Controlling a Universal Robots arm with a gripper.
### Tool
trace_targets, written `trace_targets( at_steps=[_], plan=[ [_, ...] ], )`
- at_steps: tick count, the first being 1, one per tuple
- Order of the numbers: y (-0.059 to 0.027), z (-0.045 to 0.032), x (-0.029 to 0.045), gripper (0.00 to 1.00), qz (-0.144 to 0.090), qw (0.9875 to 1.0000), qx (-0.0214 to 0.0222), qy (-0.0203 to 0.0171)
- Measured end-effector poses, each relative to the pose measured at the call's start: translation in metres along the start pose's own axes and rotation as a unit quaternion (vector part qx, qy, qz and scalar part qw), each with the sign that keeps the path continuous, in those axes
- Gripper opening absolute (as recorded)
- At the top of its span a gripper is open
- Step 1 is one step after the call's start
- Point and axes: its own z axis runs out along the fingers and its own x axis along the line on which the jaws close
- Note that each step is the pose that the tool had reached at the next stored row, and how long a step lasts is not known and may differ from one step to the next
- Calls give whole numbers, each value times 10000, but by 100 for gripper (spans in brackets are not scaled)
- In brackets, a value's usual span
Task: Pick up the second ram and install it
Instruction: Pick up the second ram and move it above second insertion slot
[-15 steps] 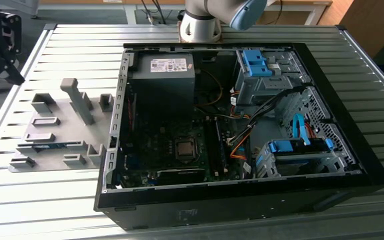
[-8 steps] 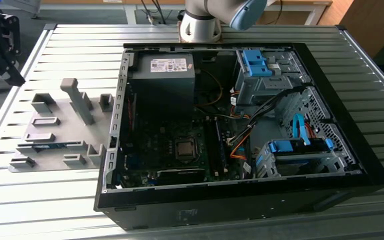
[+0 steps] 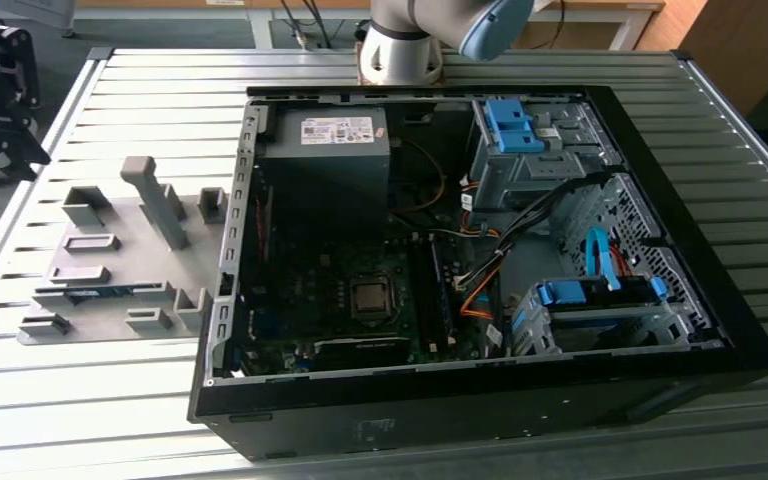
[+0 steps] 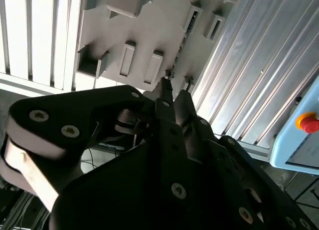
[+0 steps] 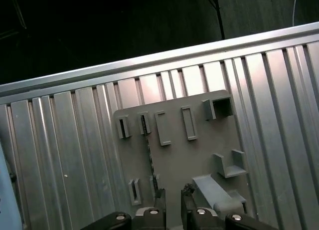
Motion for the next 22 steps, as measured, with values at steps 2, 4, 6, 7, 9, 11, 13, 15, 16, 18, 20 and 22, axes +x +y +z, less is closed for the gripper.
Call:
trace_targets(
  at_steps=[2,4,6,7,9,11,13,15,16,18,20,22],
  plan=[
    [9,24,10,29,-7,10000,3,-1],
    [10,54,23,35,-55,10000,2,1],
    [7,82,31,42,-144,9999,-1,4],
    [6,96,34,42,-190,9998,-2,6],
    [8,130,47,42,-249,9997,-4,8],
    [48,160,65,42,-255,9997,2,6],
    [74,179,75,42,-259,9997,6,6],
    [80,188,79,42,-264,9997,8,5],
    [80,188,79,42,-264,9997,9,5],
    [81,188,78,42,-264,9997,9,6],
    [81,188,79,42,-265,9996,9,6],
    [82,193,80,42,-304,9995,8,7]
  ],
)
